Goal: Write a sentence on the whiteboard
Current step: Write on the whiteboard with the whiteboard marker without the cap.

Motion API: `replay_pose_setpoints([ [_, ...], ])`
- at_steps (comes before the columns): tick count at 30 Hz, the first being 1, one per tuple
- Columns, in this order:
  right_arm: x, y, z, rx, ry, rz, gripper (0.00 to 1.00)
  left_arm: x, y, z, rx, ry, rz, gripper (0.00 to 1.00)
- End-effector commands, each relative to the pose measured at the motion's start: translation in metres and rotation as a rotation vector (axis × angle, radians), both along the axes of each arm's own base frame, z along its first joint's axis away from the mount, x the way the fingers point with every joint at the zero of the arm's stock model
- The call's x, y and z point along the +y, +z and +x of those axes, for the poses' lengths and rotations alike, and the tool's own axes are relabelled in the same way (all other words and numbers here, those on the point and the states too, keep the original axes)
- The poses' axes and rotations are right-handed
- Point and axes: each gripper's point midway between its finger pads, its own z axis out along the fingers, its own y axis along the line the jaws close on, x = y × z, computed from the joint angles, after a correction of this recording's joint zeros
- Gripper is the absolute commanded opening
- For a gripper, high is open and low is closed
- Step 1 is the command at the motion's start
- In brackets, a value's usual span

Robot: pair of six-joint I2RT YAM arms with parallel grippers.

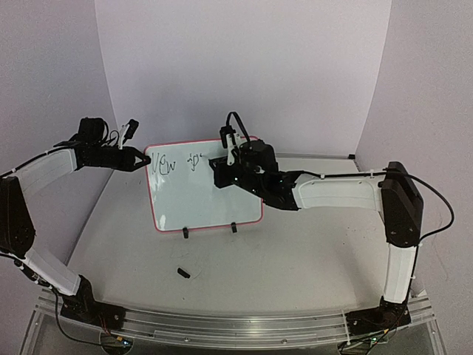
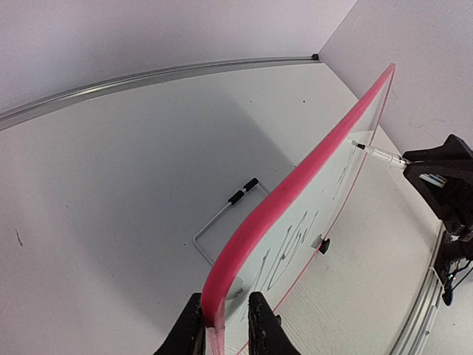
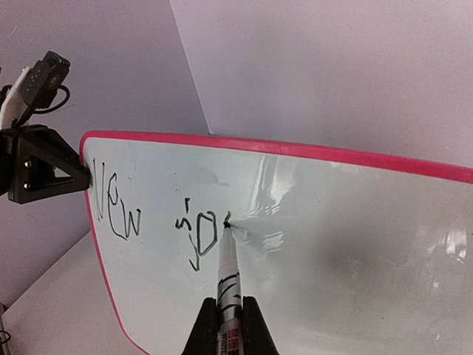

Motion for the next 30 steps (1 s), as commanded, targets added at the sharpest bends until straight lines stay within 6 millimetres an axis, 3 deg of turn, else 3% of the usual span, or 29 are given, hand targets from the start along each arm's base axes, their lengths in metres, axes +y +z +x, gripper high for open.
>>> replay_pose_setpoints([
  [1, -0.008, -0.003, 0.003, 0.012, -0.048, 0.002, 0.00, 0.001, 0.008, 0.005, -0.035, 0.001, 0.007, 0.19],
  [11, -0.012, -0.006, -0.002, 0.023, -0.039, 0.004, 0.00, 0.001, 0.007, 0.006, -0.032, 0.001, 0.007, 0.19],
  [22, -0.006, 0.029, -0.028, -0.049, 0.053, 0.064, 0.00, 0.000, 0.006, 0.006, -0.026, -0.003, 0.000, 0.19],
  [30, -0.013, 0.032, -0.017, -0.067, -0.024, 0.052, 0.00, -0.001, 0.005, 0.005, -0.024, -0.004, -0.004, 0.17],
])
